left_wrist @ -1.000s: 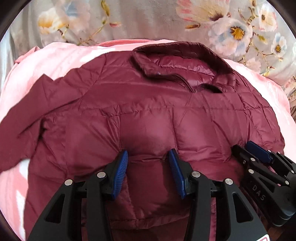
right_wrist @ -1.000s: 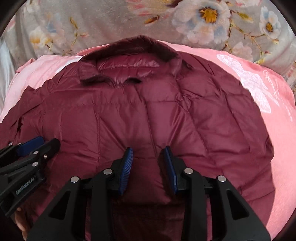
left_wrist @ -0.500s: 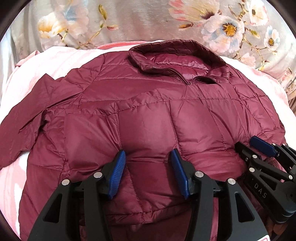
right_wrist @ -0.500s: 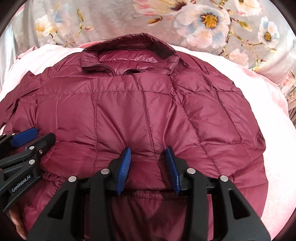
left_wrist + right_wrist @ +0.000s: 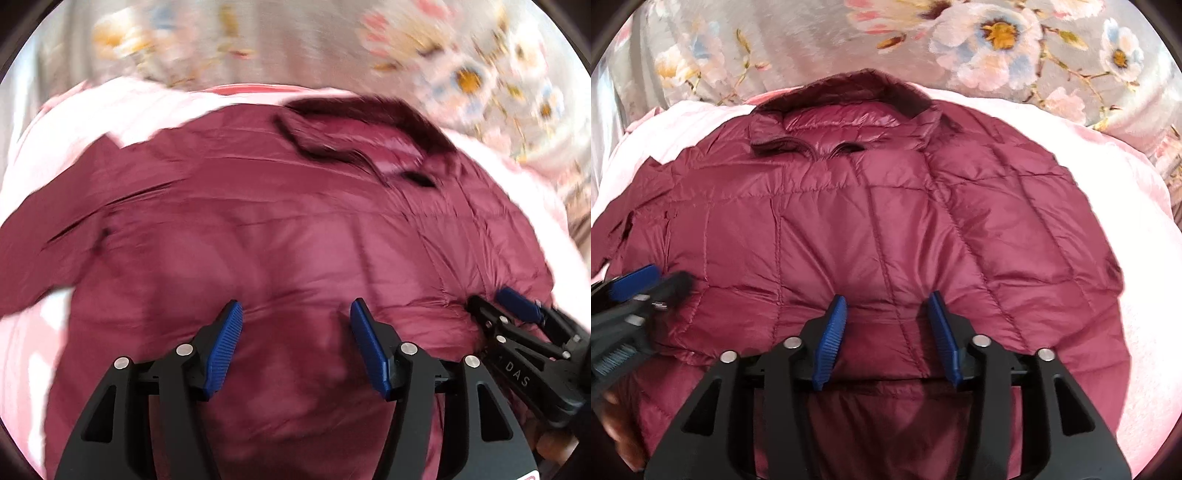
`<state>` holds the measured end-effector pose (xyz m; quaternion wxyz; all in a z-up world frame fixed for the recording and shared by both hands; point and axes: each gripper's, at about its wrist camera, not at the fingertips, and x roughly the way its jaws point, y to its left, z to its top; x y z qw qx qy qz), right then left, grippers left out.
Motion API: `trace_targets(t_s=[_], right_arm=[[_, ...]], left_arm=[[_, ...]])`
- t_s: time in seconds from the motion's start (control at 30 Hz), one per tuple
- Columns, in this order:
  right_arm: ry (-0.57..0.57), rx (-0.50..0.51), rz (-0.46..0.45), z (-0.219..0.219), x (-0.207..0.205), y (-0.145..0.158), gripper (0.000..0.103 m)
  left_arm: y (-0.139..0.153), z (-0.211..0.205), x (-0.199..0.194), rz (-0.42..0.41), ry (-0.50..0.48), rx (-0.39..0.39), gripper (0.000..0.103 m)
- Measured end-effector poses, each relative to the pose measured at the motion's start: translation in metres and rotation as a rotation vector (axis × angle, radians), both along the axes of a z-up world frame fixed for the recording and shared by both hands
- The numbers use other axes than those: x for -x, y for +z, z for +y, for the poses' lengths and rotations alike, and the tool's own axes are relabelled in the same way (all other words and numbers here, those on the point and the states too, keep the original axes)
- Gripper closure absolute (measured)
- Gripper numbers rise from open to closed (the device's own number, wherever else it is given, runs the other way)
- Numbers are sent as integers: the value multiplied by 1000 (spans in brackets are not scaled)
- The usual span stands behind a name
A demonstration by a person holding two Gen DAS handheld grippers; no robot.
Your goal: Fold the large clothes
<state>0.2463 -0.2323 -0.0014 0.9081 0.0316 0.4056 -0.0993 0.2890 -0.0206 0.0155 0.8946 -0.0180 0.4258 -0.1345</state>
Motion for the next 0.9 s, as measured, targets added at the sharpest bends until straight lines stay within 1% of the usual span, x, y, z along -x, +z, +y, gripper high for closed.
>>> trace_targets(t_s=[0.03,0.07,0.1,0.13,0.2,0.3,0.37,0.43,0.5,0.57,0.6,0.73,0.77,0.8,0.83,0.87,0.9], right_arm=[[4,-12,-20,3,10,6,48],[8,-25,-31,5,18,11,44],[15,-48,-46,9,30,16,42],[19,-65,-50,13,38,18,39],[34,-90,-47,22,52,20,39],[69,-92,-39,39,68,22,39],[87,-101,-38,49,77,23,39],[96,-115,-36,56,83,23,38],[99,-117,-33,64,89,23,35],[104,-116,-29,71,94,22,35],[109,-113,-29,74,96,23,35],[110,-104,-32,78,100,26,35],[106,-104,-33,78,101,26,34],[101,-106,-32,77,102,26,34],[97,-107,-33,77,103,26,34],[93,-107,-34,77,104,26,34],[91,-104,-34,77,105,26,34]], left_arm=[[8,18,3,2,24,36,38],[17,47,7,4,61,86,34],[23,69,10,1,98,111,28],[27,92,11,-1,145,126,26],[30,150,14,4,268,148,26],[25,242,15,35,463,168,26],[21,284,18,42,565,164,26],[17,331,22,43,677,178,26],[13,366,23,50,750,211,26],[9,390,22,65,805,248,26],[6,401,22,72,826,283,26],[-6,419,13,107,834,404,27],[-9,419,10,113,836,407,29],[-8,415,8,108,840,387,40],[-5,410,5,98,824,367,67],[-4,405,1,99,804,349,82],[1,397,-4,96,778,319,101]])
